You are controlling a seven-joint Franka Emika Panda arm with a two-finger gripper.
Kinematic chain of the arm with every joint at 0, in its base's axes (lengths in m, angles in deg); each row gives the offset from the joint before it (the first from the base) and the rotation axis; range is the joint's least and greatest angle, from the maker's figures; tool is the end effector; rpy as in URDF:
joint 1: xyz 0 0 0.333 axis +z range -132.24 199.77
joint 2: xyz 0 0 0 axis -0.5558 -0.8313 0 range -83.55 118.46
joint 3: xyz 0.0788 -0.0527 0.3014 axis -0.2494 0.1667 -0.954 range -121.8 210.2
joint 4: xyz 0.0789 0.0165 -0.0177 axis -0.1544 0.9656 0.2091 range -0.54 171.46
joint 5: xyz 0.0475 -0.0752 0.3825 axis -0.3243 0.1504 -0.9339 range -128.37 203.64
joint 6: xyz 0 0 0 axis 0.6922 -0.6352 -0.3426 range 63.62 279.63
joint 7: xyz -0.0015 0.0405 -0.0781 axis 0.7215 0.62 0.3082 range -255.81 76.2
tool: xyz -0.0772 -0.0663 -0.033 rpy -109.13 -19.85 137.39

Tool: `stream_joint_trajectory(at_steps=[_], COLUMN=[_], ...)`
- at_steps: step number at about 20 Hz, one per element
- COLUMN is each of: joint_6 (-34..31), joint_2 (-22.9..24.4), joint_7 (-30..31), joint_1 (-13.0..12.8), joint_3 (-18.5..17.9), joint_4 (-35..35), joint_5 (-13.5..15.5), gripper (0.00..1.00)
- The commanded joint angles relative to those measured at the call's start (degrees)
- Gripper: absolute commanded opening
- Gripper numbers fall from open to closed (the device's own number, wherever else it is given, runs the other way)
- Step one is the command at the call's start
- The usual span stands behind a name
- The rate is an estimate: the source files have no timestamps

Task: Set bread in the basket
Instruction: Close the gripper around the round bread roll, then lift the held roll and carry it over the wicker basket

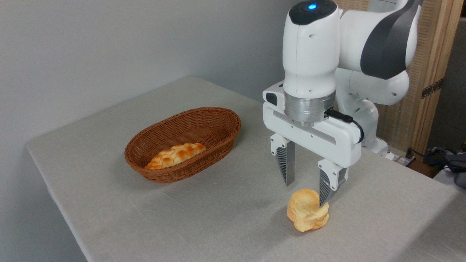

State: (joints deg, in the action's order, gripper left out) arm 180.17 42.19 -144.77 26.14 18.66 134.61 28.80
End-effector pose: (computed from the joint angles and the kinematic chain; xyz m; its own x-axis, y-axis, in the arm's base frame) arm 0.3973 0.1440 0.4469 0.7303 -0.6825 0.0294 -0.6831 -0.7295 0.0332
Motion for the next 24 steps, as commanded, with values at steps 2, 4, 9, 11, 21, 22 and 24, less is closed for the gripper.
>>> stream_joint_trajectory(at_steps=[2,4,9,11,21,22,24], joint_6=[2.8,3.7,3.9,4.0,4.1,4.1,4.1], joint_2=[0.7,0.5,-0.4,-0.5,-0.6,-0.5,-0.6], joint_7=[-0.2,-0.2,-0.1,-0.1,-0.2,-0.2,-0.2], joint_1=[-6.4,-7.5,-8.1,-8.4,-19.5,-19.5,-19.6], joint_3=[-7.7,-9.3,-9.5,-9.8,-19.5,-19.5,-19.5], joint_4=[0.9,0.9,0.9,0.9,0.9,0.8,0.7], joint_5=[-4.9,-8.7,-9.7,-9.7,-9.7,-9.7,-9.6], gripper=[1.0,1.0,1.0,1.0,0.52,0.45,0.43])
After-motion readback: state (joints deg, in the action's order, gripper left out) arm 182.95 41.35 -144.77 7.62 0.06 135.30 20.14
